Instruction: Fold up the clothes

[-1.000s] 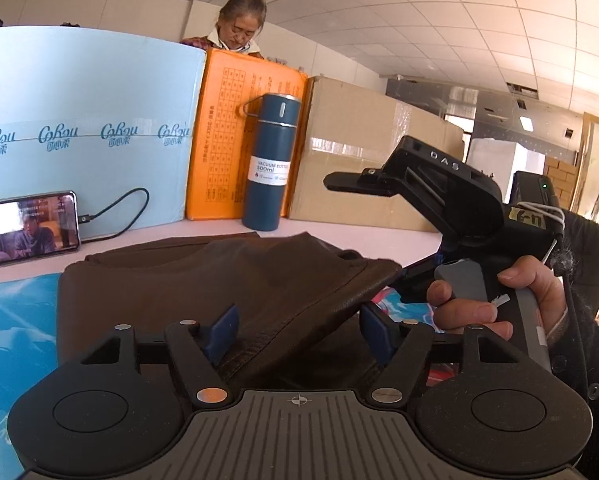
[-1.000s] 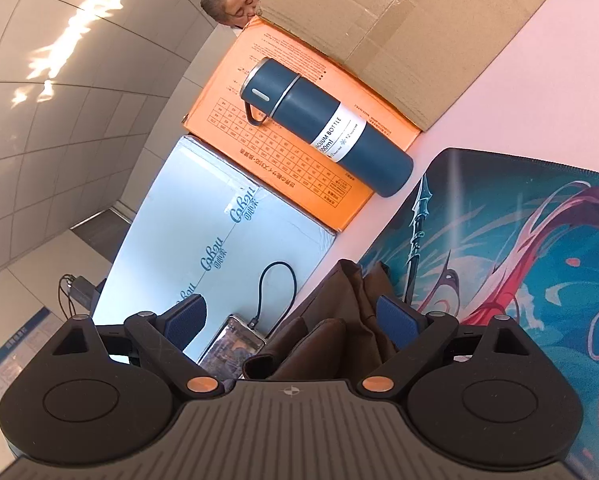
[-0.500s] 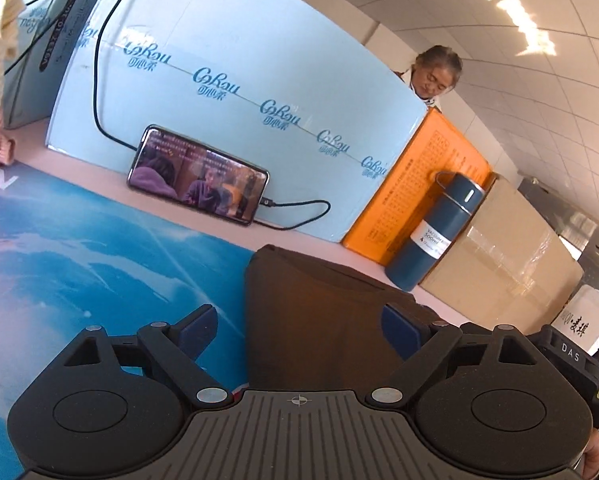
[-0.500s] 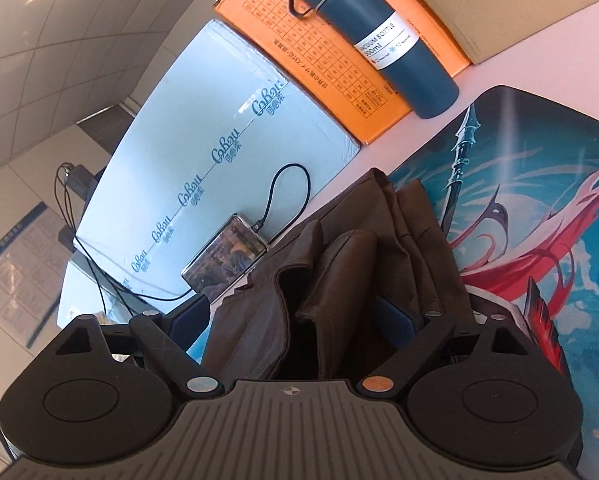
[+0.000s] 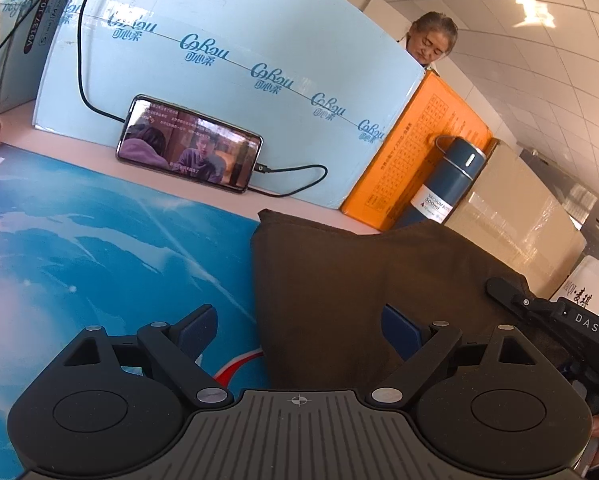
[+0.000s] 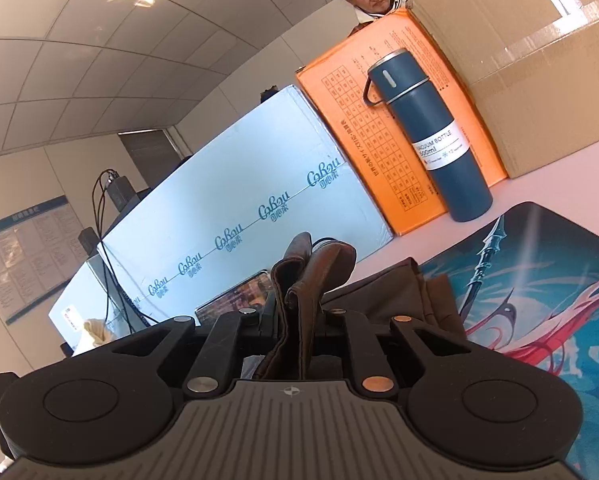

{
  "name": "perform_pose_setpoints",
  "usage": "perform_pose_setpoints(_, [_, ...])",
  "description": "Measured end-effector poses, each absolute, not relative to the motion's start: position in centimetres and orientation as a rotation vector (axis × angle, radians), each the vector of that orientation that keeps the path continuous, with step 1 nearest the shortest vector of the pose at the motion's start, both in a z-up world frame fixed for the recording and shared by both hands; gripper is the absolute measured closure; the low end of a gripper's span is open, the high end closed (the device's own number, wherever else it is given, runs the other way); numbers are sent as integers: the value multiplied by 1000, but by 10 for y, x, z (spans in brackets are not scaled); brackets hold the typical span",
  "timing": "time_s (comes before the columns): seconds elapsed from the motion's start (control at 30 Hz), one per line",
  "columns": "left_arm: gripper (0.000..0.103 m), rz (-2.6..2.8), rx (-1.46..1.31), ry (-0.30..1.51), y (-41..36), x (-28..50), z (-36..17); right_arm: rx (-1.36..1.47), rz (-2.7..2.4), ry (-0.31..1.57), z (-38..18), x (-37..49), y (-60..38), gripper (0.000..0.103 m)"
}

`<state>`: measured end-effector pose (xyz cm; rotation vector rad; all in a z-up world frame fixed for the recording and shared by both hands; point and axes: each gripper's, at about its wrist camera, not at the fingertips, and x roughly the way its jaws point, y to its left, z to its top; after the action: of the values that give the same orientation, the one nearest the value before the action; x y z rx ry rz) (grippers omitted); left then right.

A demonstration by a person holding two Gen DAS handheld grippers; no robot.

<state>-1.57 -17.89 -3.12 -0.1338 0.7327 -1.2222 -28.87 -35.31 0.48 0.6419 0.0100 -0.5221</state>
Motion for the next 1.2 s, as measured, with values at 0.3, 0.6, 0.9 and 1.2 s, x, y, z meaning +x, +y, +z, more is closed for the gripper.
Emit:
perform_pose_setpoints(0.3, [12, -1247, -77, 745, -185, -21, -35, 607, -766, 218, -5, -278, -363, 68])
perform_pose_setpoints(0.6, [12, -1286, -106, 815, -187, -19, -39, 676, -777, 339, -20, -270, -374, 47])
perform_pose_setpoints(0.9, [11, -1218, -140, 812, -177, -10, -34, 736, -579, 336, -20, -264, -371, 46])
perform_pose_setpoints(1.2, [10, -1209, -226, 872, -163, 4, -40, 701, -641, 316, -15, -260, -362, 11])
